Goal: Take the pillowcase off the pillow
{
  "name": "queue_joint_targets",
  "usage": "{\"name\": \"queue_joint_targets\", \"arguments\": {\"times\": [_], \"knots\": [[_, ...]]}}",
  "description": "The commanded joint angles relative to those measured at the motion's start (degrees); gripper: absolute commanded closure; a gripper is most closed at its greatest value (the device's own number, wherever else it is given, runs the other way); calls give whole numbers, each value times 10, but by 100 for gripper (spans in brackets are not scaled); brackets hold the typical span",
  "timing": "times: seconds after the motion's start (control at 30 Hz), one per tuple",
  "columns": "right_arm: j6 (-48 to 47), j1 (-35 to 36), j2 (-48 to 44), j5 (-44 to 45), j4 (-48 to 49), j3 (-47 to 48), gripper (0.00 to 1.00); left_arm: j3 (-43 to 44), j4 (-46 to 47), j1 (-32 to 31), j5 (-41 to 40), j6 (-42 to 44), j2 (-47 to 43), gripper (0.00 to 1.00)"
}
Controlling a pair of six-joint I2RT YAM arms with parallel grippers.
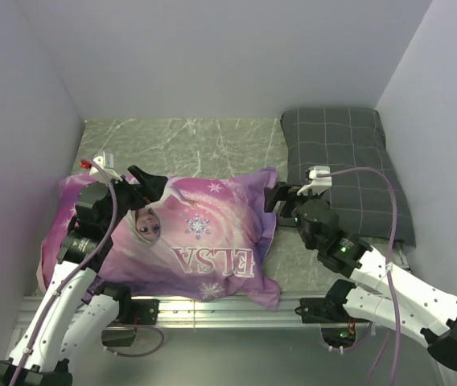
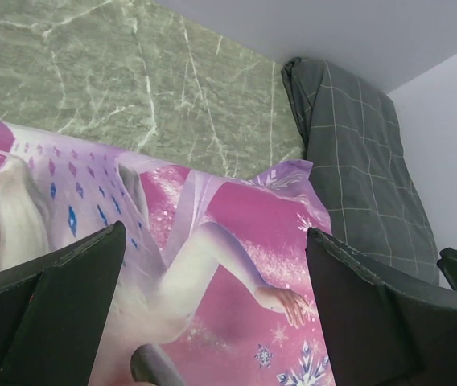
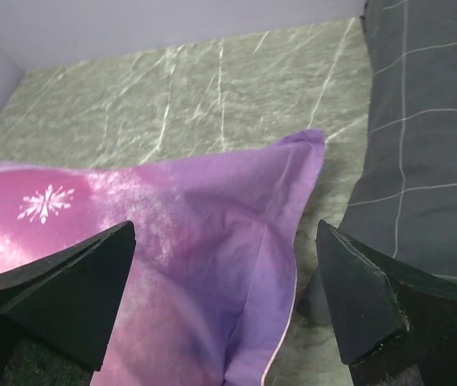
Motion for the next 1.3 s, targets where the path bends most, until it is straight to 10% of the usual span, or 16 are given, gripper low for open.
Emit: {"name": "queue_joint_targets", "arguments": {"times": [0.0,0.43,0.87,1.27], "knots": [[-32,4,8,-37,13,24,0,12,-10,-1,-19,11,-3,1],[-117,119,71,-42,-18,86,4,70,-175,-1,-166,-61,-51,1],[-335,407,365,53,6,251,2,69,-208,-1,-187,-69,-56,1],[-480,454,579,101,119,341,0,168,-219,-1,-206,-2,-23,2]]}}
